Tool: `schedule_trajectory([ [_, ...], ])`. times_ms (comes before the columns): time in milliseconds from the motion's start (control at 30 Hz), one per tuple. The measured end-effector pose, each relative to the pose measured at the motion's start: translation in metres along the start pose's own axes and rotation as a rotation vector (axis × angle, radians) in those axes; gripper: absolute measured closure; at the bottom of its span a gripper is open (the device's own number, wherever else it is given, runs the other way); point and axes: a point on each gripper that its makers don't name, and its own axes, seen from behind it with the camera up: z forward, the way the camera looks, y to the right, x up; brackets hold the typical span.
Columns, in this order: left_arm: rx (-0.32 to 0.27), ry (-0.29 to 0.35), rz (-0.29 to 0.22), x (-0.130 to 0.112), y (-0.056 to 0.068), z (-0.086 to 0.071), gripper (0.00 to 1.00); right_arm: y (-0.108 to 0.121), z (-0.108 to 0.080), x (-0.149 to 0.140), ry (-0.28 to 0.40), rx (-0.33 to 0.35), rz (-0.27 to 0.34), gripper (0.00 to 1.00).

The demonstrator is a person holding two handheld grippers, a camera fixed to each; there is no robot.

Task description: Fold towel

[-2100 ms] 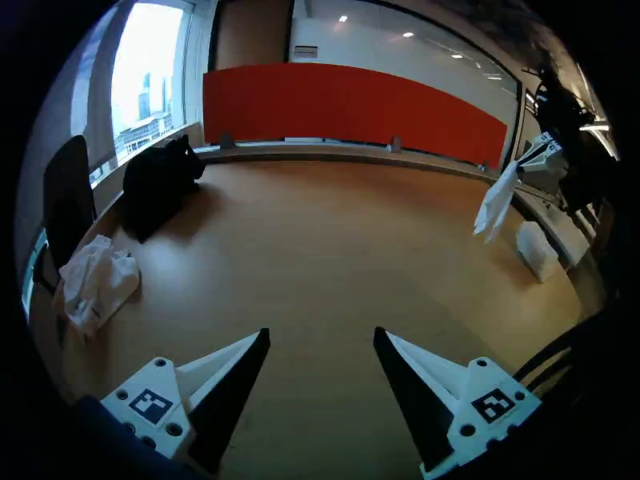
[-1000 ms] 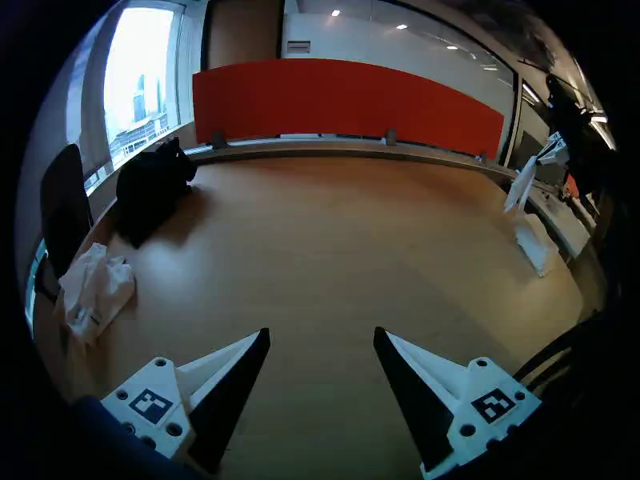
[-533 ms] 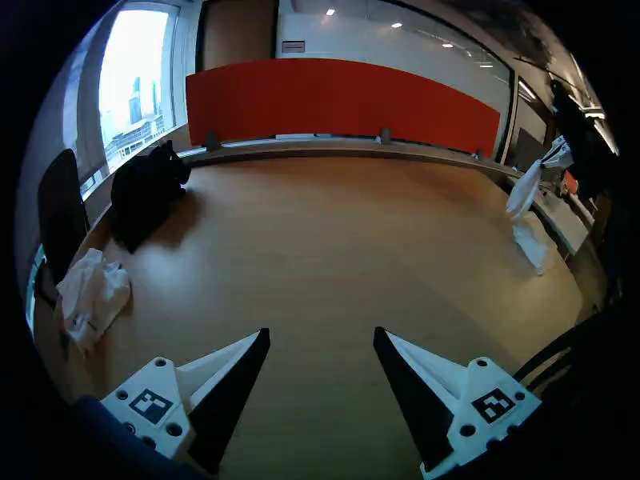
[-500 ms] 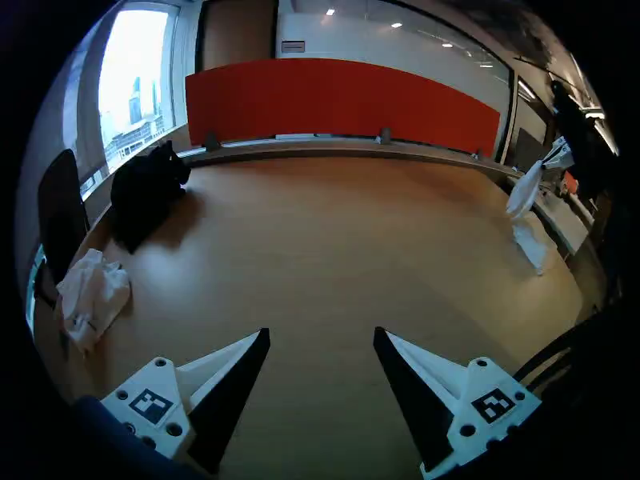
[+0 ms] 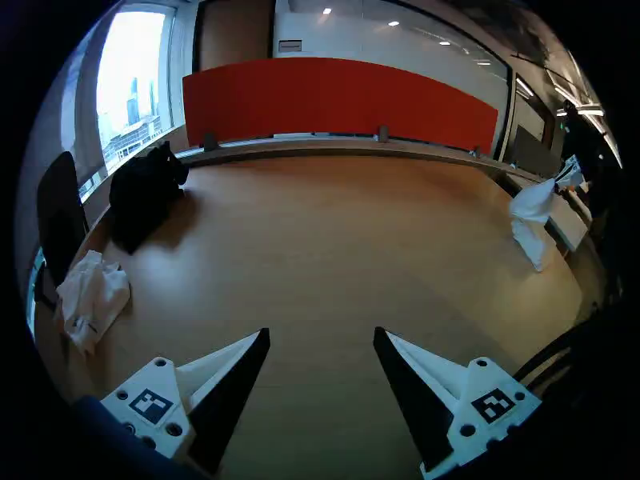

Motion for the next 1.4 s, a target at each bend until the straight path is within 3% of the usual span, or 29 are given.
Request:
schedule_trajectory([
  [667,0.001,-0.006,0.020,-0.003,0.001,-0.004,0.03,-0.021,0.018,-0.085,-0.088,-0.011,0.121,0.95],
  [1400,0.019,-0.012,0.036,-0.001,-0.003,-0.008,0.04,-0.037,0.054,-0.142,-0.161,-0.013,0.248,0.95],
])
